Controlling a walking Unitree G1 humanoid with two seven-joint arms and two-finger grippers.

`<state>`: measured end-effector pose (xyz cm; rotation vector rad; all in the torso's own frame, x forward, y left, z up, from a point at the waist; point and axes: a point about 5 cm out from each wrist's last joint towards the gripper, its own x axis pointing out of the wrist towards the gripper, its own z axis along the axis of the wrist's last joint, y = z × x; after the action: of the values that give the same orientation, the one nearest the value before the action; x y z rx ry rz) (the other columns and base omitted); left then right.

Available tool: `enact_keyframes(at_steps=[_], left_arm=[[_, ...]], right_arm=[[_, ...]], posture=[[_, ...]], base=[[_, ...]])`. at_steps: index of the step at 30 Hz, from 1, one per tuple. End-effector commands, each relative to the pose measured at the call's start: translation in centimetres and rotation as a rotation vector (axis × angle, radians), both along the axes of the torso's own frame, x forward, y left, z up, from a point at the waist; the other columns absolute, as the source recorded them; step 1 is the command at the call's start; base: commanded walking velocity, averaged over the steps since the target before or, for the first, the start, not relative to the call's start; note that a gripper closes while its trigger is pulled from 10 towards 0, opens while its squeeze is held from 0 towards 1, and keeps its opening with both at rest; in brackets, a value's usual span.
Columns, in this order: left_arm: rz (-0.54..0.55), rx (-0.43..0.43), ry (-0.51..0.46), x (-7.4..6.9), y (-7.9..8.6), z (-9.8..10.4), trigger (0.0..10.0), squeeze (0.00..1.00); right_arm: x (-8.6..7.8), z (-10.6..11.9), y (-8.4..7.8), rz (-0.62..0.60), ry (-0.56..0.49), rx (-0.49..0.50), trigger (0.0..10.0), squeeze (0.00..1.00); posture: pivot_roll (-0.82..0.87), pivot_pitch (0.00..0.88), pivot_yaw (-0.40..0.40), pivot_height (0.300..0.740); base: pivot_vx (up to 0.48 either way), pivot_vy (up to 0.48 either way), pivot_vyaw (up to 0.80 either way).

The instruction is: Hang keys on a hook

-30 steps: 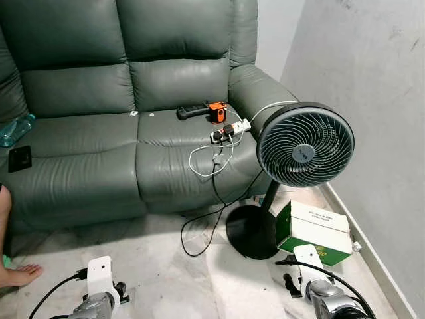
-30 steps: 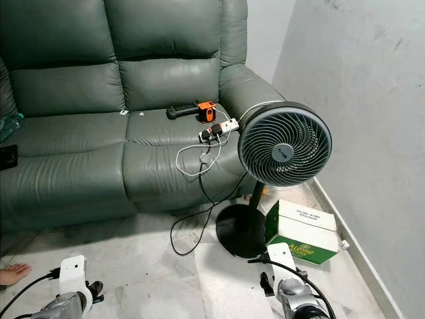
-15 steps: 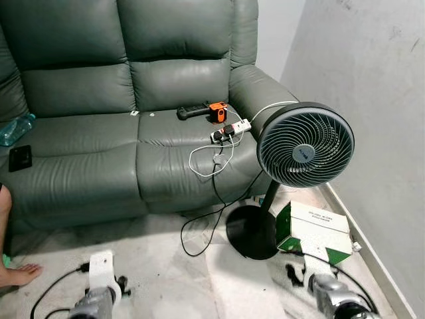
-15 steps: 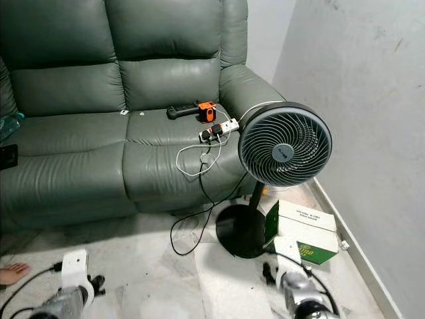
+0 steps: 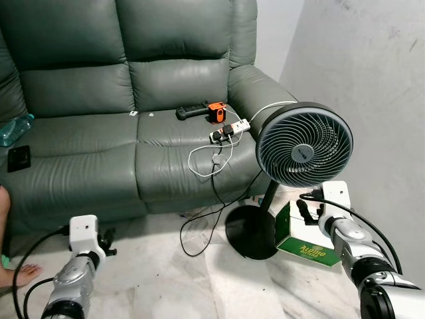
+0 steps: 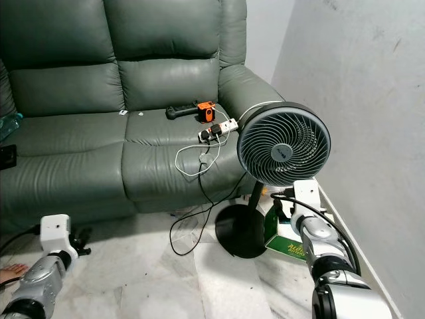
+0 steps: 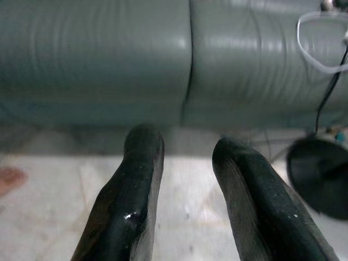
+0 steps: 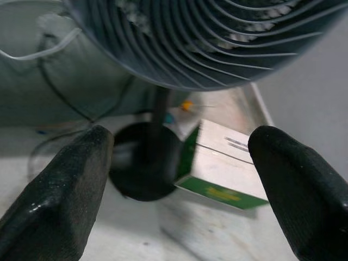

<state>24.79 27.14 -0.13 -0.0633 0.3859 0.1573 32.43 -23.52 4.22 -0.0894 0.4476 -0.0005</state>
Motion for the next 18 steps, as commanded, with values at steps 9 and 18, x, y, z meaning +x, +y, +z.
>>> enact_keyframes(at_steps=[9,18], left_arm=[[-0.146,0.061,-0.193,-3.4,-2.1,4.5,10.0,0.00],[-0.151,-0.001,-0.247,-5.2,-6.1,6.8,10.0,0.00]], right_arm=[[0.3,6.4,1.4,0.219,-0.263,0.071,10.0,0.00],[-4.7,7.3,2.1,0.222,-0.286,0.100,10.0,0.00]], posture=[[0.05,0.066,-0.068,0.740],[0.04,0.039,-0.058,0.740]], base=[[0.000,0.000,0.00],[0.000,0.000,0.00]])
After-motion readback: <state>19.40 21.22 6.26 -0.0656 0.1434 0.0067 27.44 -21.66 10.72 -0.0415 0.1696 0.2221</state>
